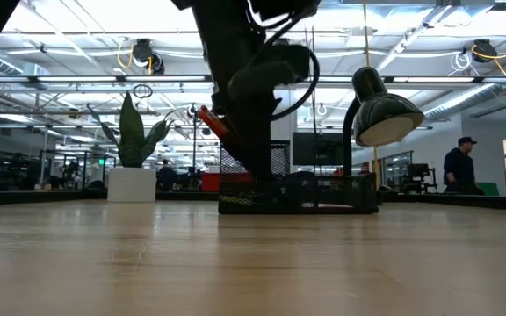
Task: Pick and place office supplies into organizer
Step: Put the black binder clip into the desk organizer
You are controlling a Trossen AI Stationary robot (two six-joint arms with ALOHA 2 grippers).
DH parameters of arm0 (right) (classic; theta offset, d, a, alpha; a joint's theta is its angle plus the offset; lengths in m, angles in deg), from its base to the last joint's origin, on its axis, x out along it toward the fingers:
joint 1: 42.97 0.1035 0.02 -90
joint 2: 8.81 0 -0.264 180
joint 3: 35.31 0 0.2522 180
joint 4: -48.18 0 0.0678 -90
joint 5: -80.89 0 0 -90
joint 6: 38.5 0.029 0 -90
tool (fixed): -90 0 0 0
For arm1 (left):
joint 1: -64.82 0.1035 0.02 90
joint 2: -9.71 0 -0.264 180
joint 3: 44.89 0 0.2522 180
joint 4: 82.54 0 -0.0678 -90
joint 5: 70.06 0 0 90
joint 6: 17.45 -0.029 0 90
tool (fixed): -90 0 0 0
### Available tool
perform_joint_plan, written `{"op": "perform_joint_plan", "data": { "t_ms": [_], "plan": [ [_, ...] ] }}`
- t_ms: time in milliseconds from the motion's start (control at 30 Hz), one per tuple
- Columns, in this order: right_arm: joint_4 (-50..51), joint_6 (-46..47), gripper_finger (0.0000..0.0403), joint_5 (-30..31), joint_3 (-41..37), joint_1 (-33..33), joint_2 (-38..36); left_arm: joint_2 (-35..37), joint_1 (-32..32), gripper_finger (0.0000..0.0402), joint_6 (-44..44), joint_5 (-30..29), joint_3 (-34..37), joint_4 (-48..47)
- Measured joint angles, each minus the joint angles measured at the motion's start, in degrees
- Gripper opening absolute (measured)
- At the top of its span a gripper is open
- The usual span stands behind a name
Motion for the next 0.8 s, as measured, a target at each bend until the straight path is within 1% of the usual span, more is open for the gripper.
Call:
{"op": "perform_joint_plan", "data": {
  "t_ms": [67,133,233,400,600,700,800],
  "plan": [
    [-0.01,0.00,0.0109,0.00,0.00,0.00,0.00,0.18,-0.92,0.0086,0.47,-0.97,-1.04,0.08],
    [0.01,-0.02,0.0109,-0.01,0.00,0.00,0.00,0.55,-1.95,0.0086,0.53,-3.68,-3.00,0.00],
    [-0.01,0.00,0.0109,0.04,0.02,0.00,0.00,1.12,-3.45,0.0086,0.32,-5.81,-6.44,-0.19],
    [0.08,0.01,0.0109,0.04,0.02,0.00,0.00,1.10,-6.67,0.0086,0.67,-6.06,-13.82,-2.88],
    [2.45,0.33,0.0109,0.06,0.02,0.35,-0.78,1.11,-13.13,0.0085,0.89,-6.08,-21.78,-8.72],
    [3.51,0.37,0.0109,0.13,0.02,1.24,-2.01,1.16,-16.59,0.0085,4.10,-7.25,-24.28,-13.25],
    [6.12,0.22,0.0109,0.17,0.04,2.90,-3.39,1.12,-19.93,0.0085,10.29,-8.92,-25.84,-17.79]
  ]
}}
